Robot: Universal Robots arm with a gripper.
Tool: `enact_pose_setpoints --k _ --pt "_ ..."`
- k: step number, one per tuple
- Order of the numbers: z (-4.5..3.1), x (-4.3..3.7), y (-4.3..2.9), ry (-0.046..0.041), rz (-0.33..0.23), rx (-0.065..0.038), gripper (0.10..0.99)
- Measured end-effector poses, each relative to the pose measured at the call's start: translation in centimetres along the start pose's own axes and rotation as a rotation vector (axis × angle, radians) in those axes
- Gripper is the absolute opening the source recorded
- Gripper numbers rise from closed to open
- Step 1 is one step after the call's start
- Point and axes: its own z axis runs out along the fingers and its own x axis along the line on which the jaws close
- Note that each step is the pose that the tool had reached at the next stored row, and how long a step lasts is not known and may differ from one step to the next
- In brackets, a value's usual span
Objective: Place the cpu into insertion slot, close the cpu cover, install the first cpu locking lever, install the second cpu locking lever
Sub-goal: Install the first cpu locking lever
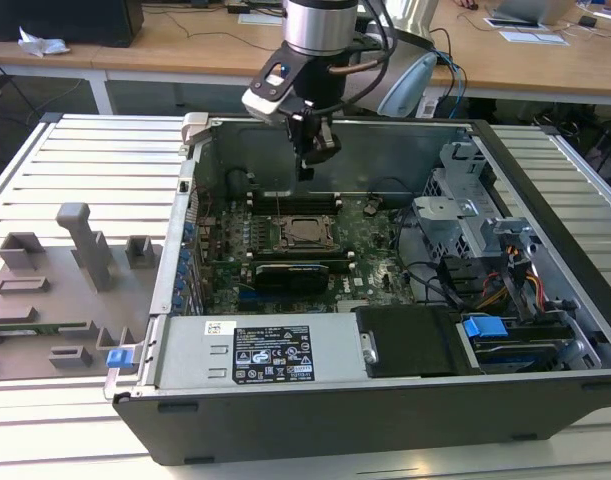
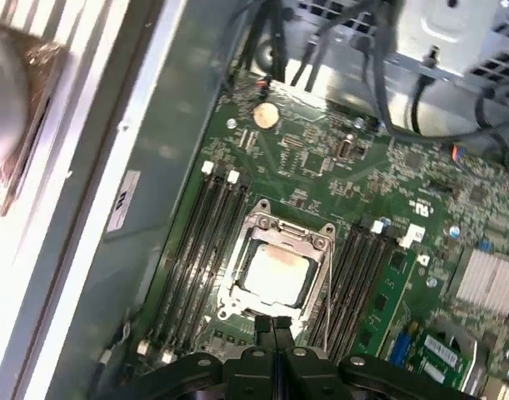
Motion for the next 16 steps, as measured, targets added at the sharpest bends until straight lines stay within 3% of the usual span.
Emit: enact_pose_setpoints --k 2,4,16 --pt "0.00 0.00 0.00 -0.0005 -0.108 0.001 0.106" --pt "0.00 0.00 0.00 -0.0007 -0.170 0.001 0.106" --pt "0.00 0.00 0.00 -0.0018 -0.451 0.002 0.106"
